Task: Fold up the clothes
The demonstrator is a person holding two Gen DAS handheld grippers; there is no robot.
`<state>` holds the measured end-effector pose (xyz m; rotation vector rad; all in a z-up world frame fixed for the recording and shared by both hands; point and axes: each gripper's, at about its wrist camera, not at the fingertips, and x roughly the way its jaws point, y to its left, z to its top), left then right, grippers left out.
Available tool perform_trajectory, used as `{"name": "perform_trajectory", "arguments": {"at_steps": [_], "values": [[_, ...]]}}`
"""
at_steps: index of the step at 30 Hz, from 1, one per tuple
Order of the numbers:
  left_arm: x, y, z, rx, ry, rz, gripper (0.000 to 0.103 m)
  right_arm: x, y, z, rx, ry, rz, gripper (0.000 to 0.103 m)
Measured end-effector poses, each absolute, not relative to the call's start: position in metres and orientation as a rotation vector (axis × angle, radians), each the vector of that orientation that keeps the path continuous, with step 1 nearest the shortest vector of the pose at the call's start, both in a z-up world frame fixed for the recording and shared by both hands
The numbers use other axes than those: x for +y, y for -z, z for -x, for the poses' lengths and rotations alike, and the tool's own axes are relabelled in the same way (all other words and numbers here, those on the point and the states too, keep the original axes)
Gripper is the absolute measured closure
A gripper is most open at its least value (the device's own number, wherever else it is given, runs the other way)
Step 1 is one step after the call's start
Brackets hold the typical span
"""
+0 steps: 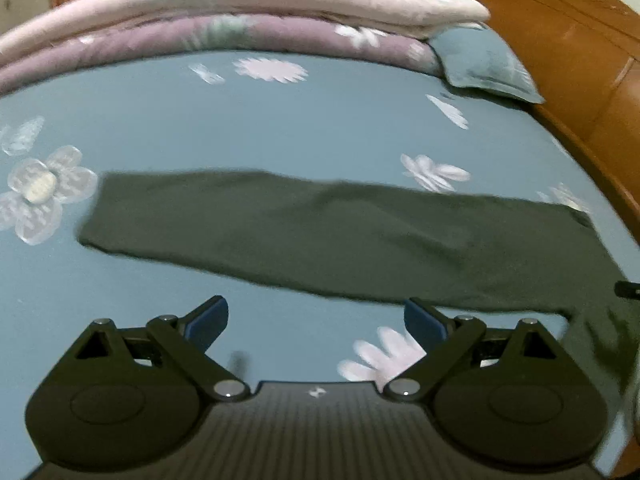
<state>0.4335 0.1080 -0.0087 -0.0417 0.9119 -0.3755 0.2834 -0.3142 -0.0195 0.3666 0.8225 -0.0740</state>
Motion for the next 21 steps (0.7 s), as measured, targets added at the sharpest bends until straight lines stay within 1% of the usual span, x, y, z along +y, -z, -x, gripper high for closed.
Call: {"name": "perform_trajectory", "arguments": {"at_steps": [3,5,8,12,15,17,20,21], "values": [[0.09,0.014,-0.423,0.94,0.423,0.033,0.008,-0.361,0.046,-0.246,0.805,0.209,-0.52,0.0],[0.078,0.015,-0.415,0.952,0.457,0.018,0.008,-0.379,0.061,-0.226,0.823,0.309,-0.555,0.0],[0.066,0.014,-0.403,0.963,0.498,-0.008,0.008,-0.395,0.063,-0.201,0.794,0.367,-0.575,0.0],[0.061,0.013,-0.393,0.989,0.512,-0.032,0.008,-0.383,0.046,-0.194,0.77,0.372,-0.541,0.0],[0.061,0.011,-0.393,1.006,0.495,-0.051,0.008,-0.359,0.037,-0.205,0.774,0.284,-0.453,0.0],[0.06,0.009,-0.393,1.014,0.483,-0.068,0.008,-0.348,0.041,-0.217,0.815,0.258,-0.385,0.0],[0.057,0.007,-0.39,1.026,0.446,-0.101,0.008,-0.344,0.065,-0.228,0.897,0.235,-0.381,0.0],[0.057,0.006,-0.388,1.031,0.432,-0.11,0.008,-0.342,0.07,-0.226,0.882,0.236,-0.371,0.0]]}}
